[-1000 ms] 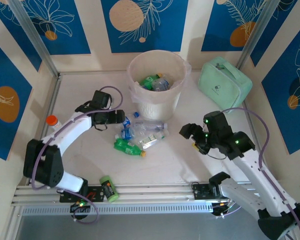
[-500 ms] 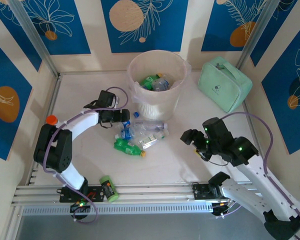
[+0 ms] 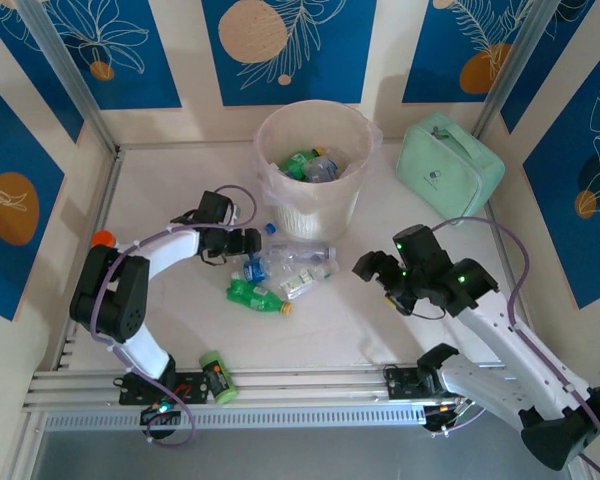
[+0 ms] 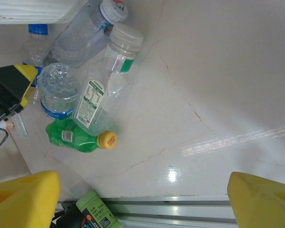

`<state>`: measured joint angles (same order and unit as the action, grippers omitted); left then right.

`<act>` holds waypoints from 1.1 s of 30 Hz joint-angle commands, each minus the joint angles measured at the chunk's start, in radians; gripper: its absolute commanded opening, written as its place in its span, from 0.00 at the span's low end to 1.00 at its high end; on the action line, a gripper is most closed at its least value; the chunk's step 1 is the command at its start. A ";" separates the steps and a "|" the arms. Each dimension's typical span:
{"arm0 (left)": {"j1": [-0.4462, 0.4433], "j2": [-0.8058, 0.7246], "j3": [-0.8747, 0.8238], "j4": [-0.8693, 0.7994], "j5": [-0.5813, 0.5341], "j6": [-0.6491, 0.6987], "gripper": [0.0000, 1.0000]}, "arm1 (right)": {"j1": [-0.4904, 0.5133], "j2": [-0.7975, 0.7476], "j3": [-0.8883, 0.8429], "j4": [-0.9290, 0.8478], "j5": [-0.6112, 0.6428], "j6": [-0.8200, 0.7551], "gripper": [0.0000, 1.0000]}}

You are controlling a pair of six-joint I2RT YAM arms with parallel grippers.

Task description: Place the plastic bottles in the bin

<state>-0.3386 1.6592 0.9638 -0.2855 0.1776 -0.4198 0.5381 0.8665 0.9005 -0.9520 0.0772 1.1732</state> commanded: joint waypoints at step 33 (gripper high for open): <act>-0.024 -0.137 -0.054 -0.107 -0.033 -0.040 0.60 | -0.013 -0.002 0.053 0.012 -0.032 -0.052 0.91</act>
<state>-0.3565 1.6081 0.9085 -0.3290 0.1822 -0.4782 0.5194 0.8764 0.9031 -0.9295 0.0383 1.1332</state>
